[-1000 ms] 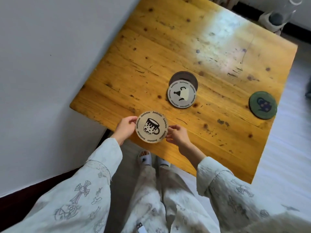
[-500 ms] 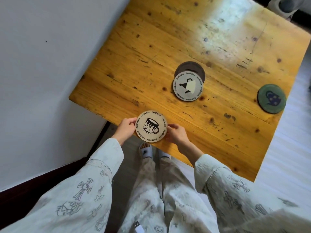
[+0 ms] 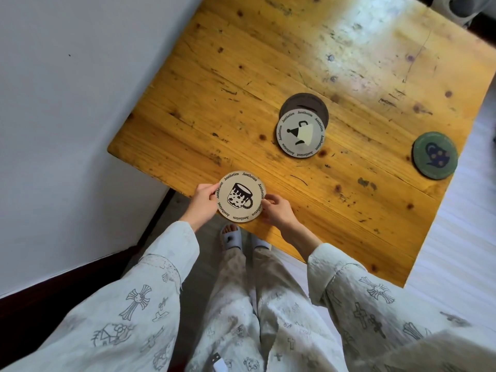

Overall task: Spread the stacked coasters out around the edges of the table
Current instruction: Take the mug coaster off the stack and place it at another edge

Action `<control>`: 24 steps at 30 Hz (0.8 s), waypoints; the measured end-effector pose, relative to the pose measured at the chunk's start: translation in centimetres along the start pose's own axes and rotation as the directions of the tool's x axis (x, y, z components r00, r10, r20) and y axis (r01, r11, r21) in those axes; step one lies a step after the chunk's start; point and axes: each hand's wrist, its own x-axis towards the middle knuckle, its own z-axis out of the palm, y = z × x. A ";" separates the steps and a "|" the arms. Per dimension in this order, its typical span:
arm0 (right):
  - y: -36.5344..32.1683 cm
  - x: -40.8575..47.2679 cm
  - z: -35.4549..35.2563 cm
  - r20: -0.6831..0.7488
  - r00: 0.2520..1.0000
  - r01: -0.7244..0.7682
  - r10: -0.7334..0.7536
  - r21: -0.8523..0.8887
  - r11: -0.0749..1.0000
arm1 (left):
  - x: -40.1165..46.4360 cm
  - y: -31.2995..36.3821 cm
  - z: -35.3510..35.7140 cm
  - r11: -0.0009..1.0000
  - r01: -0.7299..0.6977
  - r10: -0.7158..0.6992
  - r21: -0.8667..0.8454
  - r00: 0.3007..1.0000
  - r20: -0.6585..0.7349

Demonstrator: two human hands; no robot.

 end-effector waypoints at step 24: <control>2.6 0.9 -4.8 0.133 0.925 0.284 -0.357 -0.866 0.412 | -1.4 -1.1 3.9 0.644 -0.162 0.216 0.748 0.976 0.026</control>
